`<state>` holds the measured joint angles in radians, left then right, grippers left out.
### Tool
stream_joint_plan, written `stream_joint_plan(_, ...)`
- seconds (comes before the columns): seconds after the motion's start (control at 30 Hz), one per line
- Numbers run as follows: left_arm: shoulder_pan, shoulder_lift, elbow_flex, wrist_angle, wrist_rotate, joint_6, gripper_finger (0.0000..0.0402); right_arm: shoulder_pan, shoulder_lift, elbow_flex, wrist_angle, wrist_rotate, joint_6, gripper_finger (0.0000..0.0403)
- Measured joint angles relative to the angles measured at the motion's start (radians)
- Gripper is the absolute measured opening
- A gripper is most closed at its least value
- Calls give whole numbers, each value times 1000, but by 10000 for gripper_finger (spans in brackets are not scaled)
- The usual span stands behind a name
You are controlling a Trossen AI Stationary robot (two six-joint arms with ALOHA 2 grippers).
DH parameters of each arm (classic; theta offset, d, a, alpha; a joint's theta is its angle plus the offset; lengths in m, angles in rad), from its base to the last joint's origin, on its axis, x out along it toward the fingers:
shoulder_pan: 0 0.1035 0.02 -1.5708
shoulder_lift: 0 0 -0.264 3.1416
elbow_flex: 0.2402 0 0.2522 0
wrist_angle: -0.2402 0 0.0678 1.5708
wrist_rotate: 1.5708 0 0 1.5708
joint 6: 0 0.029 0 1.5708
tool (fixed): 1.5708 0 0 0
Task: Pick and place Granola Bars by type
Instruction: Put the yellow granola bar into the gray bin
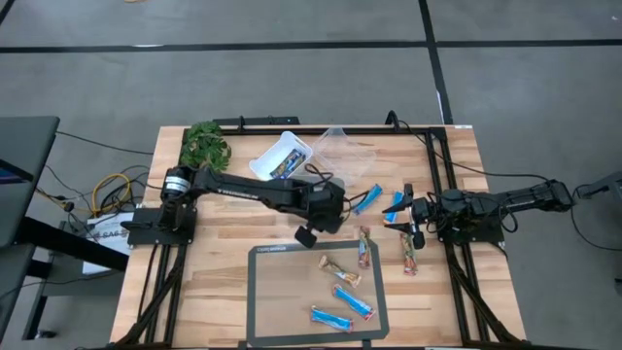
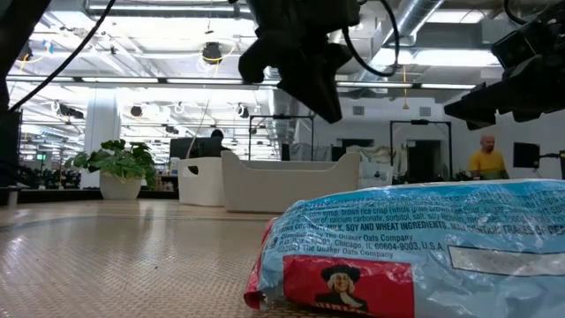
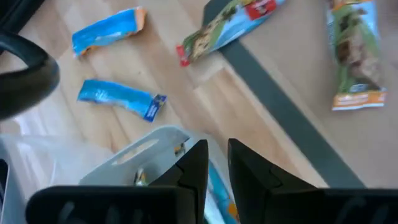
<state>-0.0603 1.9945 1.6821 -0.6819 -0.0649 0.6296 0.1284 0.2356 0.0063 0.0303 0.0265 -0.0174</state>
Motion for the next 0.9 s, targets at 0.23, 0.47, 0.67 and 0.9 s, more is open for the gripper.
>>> stream_joint_plan(0.23, -53, 1, 0, 15, 70, -3, 55, 0, 0, 0, 0, 0, 0, 191)
stream_joint_plan(0.47, -129, 4, -106, 249, 143, -53, 56, 0, 0, 0, 0, 0, 0, 191)
stream_joint_plan(0.67, -156, 57, -141, 322, 121, -128, 89, 0, 0, 0, 0, 0, 0, 191)
stream_joint_plan(0.9, -181, 140, -109, 339, 84, -172, 155, 0, -2, 0, -4, 0, 0, 191)
